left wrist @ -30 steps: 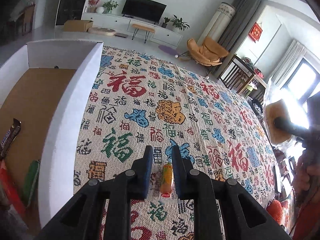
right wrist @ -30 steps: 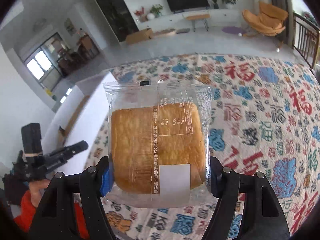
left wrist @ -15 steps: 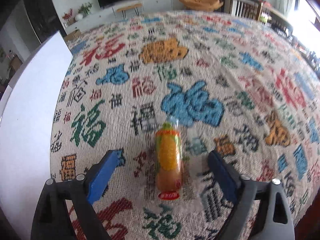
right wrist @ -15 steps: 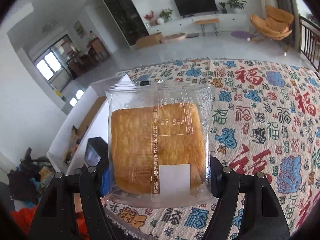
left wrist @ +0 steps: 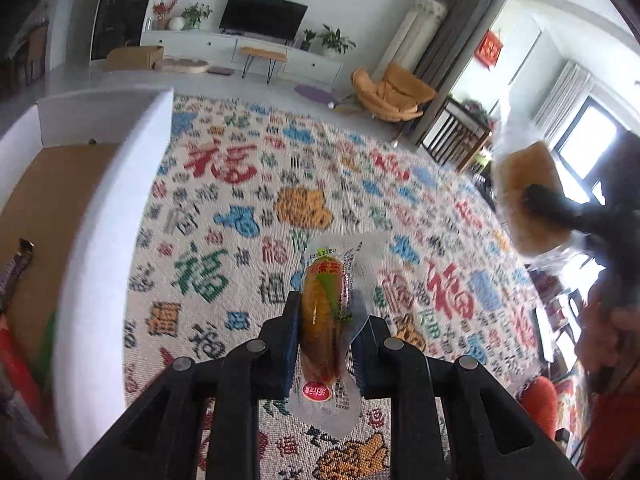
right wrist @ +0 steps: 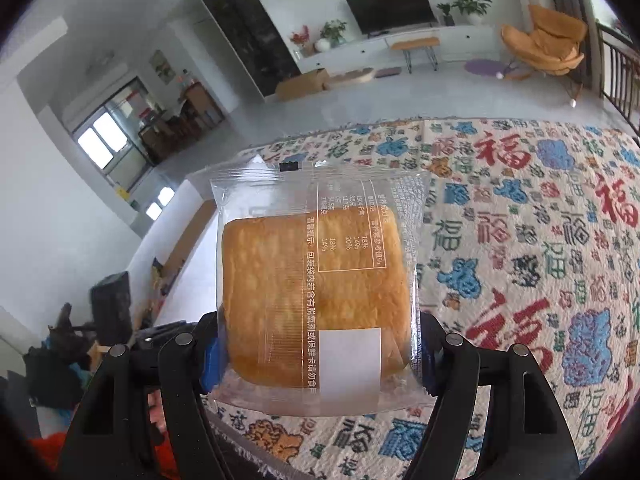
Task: Organize snacks
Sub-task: 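Carry sausage and bread packet over the white box and open both tools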
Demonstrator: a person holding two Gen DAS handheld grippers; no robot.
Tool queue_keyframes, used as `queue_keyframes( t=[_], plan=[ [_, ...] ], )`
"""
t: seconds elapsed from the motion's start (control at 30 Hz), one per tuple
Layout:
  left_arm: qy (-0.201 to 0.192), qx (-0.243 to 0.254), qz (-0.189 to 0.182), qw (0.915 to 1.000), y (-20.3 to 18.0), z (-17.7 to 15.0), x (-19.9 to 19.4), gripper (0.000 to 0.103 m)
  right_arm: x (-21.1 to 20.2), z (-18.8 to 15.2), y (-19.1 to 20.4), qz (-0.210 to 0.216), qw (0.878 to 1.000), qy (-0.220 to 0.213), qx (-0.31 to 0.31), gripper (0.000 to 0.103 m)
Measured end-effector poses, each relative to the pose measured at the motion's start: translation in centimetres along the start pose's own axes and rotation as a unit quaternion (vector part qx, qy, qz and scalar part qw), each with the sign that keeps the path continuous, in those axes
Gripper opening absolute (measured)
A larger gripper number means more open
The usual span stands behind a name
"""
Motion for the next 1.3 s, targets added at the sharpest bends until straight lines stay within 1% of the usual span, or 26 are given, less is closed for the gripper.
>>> queue_keyframes(
  t=[0.03,0.07,0.13,0.2,0.23,0.27,0.33,0.37,0.43,0.47,0.5,0.53,0.57,0.6,0.67,0.7,0.73,0.77,0.8,0.83,0.87,0.9,0.97,1.1,1.23,1.3],
  plan=[
    [-0.017,-0.002,0.001,0.9999,0.6,1.0,-1.8,0.022,0.5,0.8,1.3,0.009,1.000,-0.001,-0.009,0.075],
    [-0.034,-0.004,0.011,0.9993,1.7,2.1,-4.0,0.022,1.2,1.7,2.8,0.020,1.000,-0.002,-0.018,0.075],
    [-0.059,-0.006,0.044,0.9972,3.9,3.4,-7.2,0.022,3.0,3.5,6.7,0.048,0.998,-0.001,-0.041,0.075],
    [-0.076,-0.007,0.104,0.9917,6.9,4.1,-9.7,0.022,5.3,5.0,11.1,0.074,0.995,0.005,-0.065,0.075],
    [-0.078,-0.010,0.132,0.9881,8.5,4.1,-10.5,0.022,6.5,5.5,13.2,0.087,0.993,0.009,-0.076,0.075],
    [-0.077,-0.017,0.161,0.9838,10.5,4.0,-11.1,0.023,7.9,5.9,15.4,0.099,0.991,0.013,-0.086,0.075],
    [-0.071,-0.027,0.205,0.9757,13.6,3.5,-11.4,0.022,10.7,6.2,19.4,0.114,0.988,0.021,-0.104,0.075],
    [-0.070,-0.033,0.231,0.9698,15.2,2.9,-11.6,0.022,12.3,6.2,21.3,0.119,0.986,0.023,-0.115,0.075],
    [-0.064,-0.052,0.258,0.9626,17.7,2.1,-11.7,0.031,15.0,6.0,24.2,0.123,0.984,0.022,-0.127,0.077],
    [-0.059,-0.065,0.265,0.9602,18.9,1.5,-11.7,0.049,16.4,5.8,25.3,0.119,0.984,0.027,-0.132,0.079],
    [-0.060,-0.073,0.270,0.9582,19.6,1.2,-11.8,0.072,17.7,5.7,26.2,0.110,0.983,0.037,-0.139,0.081],
    [-0.066,-0.079,0.276,0.9557,20.2,0.8,-12.0,0.080,18.6,5.6,26.9,0.103,0.983,0.041,-0.145,0.081],
    [-0.077,-0.079,0.281,0.9534,20.4,0.5,-12.3,0.086,19.1,5.4,27.3,0.100,0.983,0.038,-0.149,0.081],
    [-0.084,-0.078,0.283,0.9522,20.6,0.2,-12.4,0.087,19.2,5.3,27.5,0.100,0.983,0.033,-0.153,0.081],
    [-0.083,-0.075,0.291,0.9502,20.7,-0.1,-12.5,0.087,19.3,5.4,28.0,0.103,0.981,0.031,-0.161,0.085],
    [-0.086,-0.075,0.297,0.9481,20.7,-0.2,-12.6,0.088,19.3,5.7,28.0,0.102,0.981,0.031,-0.164,0.085],
    [-0.093,-0.076,0.307,0.9441,20.6,-0.2,-12.7,0.089,19.3,5.6,28.1,0.095,0.980,0.031,-0.170,0.085],
    [-0.101,-0.077,0.320,0.9391,20.3,-0.4,-13.0,0.092,19.2,5.4,28.3,0.085,0.980,0.031,-0.177,0.085],
    [-0.109,-0.079,0.336,0.9322,20.0,-0.5,-13.2,0.099,19.0,5.3,28.0,0.079,0.980,0.030,-0.183,0.085],
    [-0.117,-0.080,0.352,0.9252,19.6,-0.5,-13.5,0.102,18.8,5.1,28.1,0.075,0.979,0.029,-0.187,0.085],
    [-0.122,-0.078,0.366,0.9193,19.2,-0.3,-13.6,0.103,18.6,4.8,27.9,0.072,0.979,0.028,-0.189,0.085],
    [-0.120,-0.070,0.373,0.9175,19.3,-0.3,-14.0,0.103,18.6,4.5,27.9,0.070,0.979,0.029,-0.189,0.085],
    [-0.113,-0.053,0.379,0.9170,19.1,0.0,-14.1,0.103,18.7,4.0,27.4,0.063,0.980,0.033,-0.188,0.085],
    [-0.115,-0.072,0.404,0.9045,19.4,-0.3,-14.1,0.103,18.3,2.7,27.4,0.043,0.978,0.043,-0.199,0.085],
    [-0.114,-0.095,0.407,0.9014,19.7,-0.5,-14.3,0.103,18.1,1.7,27.8,0.020,0.975,0.062,-0.210,0.085],
    [-0.108,-0.095,0.411,0.9000,19.7,-0.5,-14.2,0.103,18.1,1.5,28.0,0.006,0.974,0.070,-0.214,0.085]
  ],
)
Point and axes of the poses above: each gripper's, at about its wrist camera, not at the fingertips, and x roughly the way its jaws point, y to its left, z to its top, the point moved 1 cm from there along x, roughly the way its jaws point, and after that the axes turned 2 degrees about -x, right-handed, at the moved point
